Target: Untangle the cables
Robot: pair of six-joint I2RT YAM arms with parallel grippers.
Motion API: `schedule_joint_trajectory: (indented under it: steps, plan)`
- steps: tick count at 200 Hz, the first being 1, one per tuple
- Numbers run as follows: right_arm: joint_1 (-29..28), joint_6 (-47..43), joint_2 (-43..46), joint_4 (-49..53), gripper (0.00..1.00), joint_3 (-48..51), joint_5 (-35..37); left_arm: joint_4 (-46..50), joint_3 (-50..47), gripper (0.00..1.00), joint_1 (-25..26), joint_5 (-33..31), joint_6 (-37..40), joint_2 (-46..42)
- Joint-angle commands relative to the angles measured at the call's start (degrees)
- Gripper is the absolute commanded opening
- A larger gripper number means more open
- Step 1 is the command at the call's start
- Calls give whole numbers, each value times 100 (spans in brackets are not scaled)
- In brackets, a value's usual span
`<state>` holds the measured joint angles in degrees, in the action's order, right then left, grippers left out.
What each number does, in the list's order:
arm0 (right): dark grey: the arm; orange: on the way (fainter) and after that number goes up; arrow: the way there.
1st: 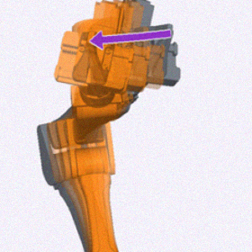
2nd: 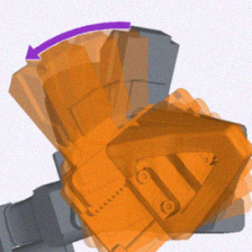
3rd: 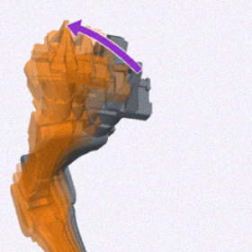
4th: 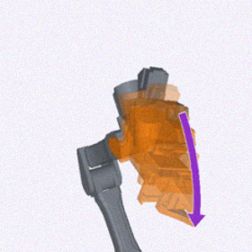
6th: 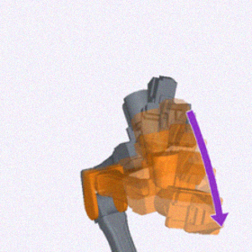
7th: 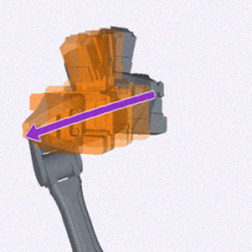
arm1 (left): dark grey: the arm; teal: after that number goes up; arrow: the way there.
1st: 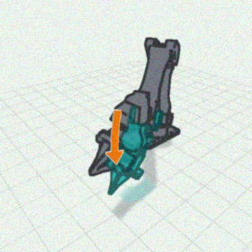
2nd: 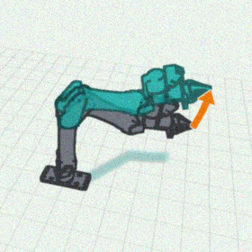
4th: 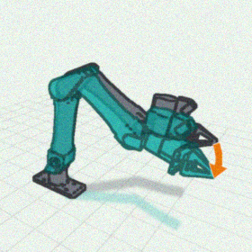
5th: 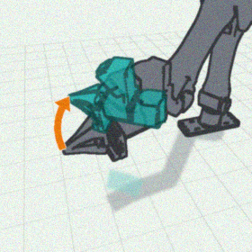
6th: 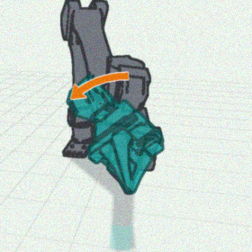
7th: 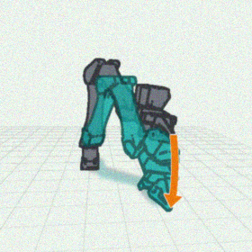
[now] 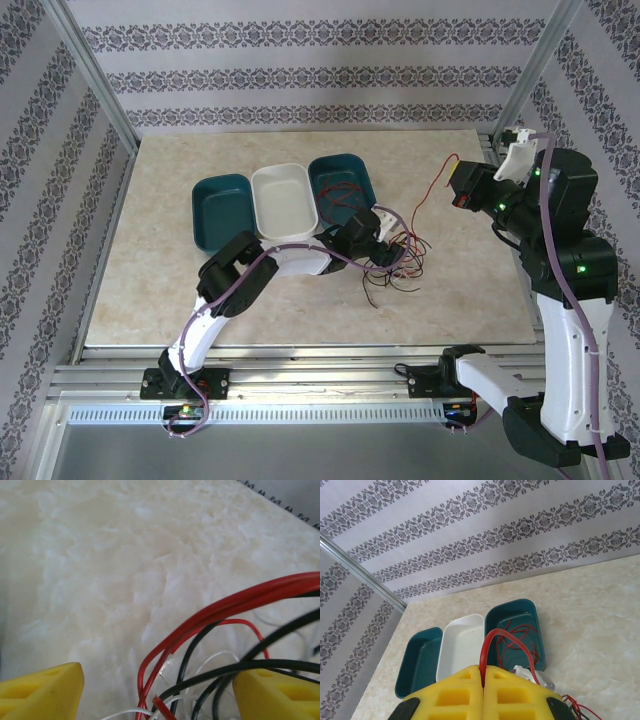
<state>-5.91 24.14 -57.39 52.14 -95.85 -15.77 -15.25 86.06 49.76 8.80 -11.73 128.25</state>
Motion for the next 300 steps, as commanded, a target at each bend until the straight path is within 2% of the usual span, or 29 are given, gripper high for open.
schedule_joint_trajectory:
  steps: [1,19,43,71,186,228,269,300]
  plan:
    - [-75,82,43,-66,0,-295,-86,145,195,70,-54,-32,-234,141]
    - [-76,51,34,13,0,-458,-75,145,183,63,-54,-32,-318,215]
    - [-70,13,47,86,0,-661,-36,145,171,49,-88,-33,-482,275]
    - [-77,-56,71,212,0,-903,160,128,140,44,-133,29,-602,289]
    - [-77,-513,-89,374,0,-2209,1117,214,144,45,-142,170,-534,207]
    - [-69,-655,-161,114,0,-2815,1424,252,189,45,-142,198,-573,280]
    - [-77,-752,-296,75,0,-3154,1631,240,193,45,-142,224,-586,306]
    - [-72,-766,-361,119,0,-3053,1644,216,158,45,-142,283,-611,202]
